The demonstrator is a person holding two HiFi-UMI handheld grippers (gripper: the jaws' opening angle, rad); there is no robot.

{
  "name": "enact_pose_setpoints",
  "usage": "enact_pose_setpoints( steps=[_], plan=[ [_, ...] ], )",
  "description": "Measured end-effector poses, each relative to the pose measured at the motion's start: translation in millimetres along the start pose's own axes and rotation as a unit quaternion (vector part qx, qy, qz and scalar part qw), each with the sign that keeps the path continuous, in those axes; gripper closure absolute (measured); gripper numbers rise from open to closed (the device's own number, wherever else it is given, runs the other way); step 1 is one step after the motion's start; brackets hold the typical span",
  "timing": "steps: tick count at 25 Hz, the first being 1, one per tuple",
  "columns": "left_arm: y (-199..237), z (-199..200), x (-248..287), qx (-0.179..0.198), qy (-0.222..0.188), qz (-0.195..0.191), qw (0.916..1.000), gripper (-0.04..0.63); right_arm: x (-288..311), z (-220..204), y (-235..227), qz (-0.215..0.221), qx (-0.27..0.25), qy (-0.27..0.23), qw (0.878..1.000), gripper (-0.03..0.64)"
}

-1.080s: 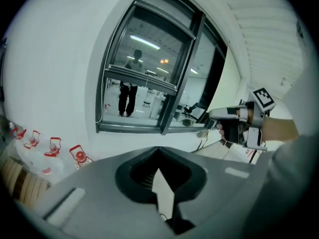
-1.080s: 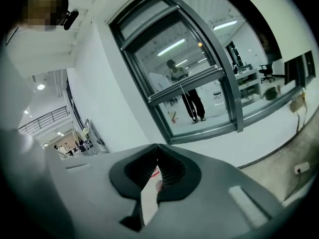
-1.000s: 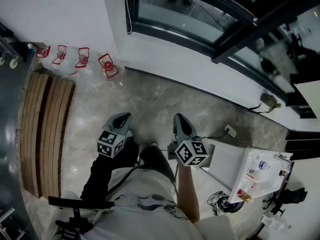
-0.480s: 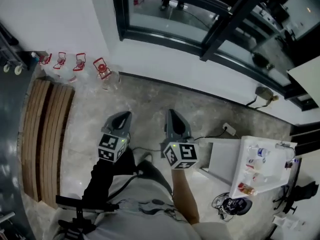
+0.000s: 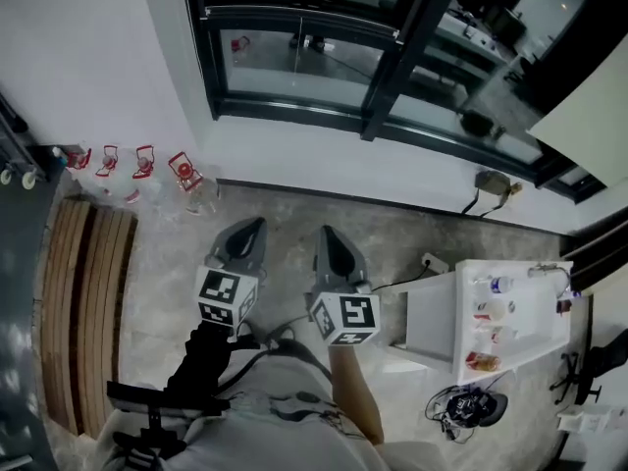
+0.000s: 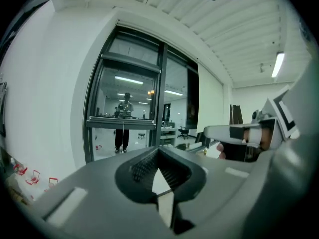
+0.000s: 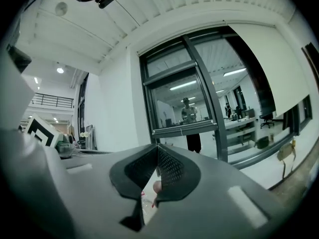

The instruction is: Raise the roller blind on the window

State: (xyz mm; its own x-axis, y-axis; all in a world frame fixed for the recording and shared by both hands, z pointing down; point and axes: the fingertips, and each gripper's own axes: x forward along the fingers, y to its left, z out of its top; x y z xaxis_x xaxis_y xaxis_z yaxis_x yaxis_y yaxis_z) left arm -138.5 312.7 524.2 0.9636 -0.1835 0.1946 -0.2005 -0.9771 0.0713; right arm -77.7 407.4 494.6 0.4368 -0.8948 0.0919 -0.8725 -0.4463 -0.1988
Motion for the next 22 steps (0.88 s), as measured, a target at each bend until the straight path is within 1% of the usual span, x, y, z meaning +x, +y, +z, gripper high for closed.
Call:
enact_pose_setpoints(
  steps=[3,6,13,22],
  plan=[
    [3,9,-7,0.004,-0.012,-0.002,0.9999,0.595,2,10,10,0.006,-0.007,-0.016,1.000,0.618],
    [15,15,-17,0.006,-0.019,0.007,0.9998,0.597,7,17,22,0.015,-0.015,-0.024,0.999,0.618],
    [33,17,-28,0.006,-0.029,0.024,0.9993,0.597,14,19,41,0.028,-0.027,-0.028,0.999,0.618],
    [33,21,-27,0.006,-0.035,0.019,0.9992,0.597,16,20,40,0.025,-0.030,-0.029,0.999,0.618]
  ],
)
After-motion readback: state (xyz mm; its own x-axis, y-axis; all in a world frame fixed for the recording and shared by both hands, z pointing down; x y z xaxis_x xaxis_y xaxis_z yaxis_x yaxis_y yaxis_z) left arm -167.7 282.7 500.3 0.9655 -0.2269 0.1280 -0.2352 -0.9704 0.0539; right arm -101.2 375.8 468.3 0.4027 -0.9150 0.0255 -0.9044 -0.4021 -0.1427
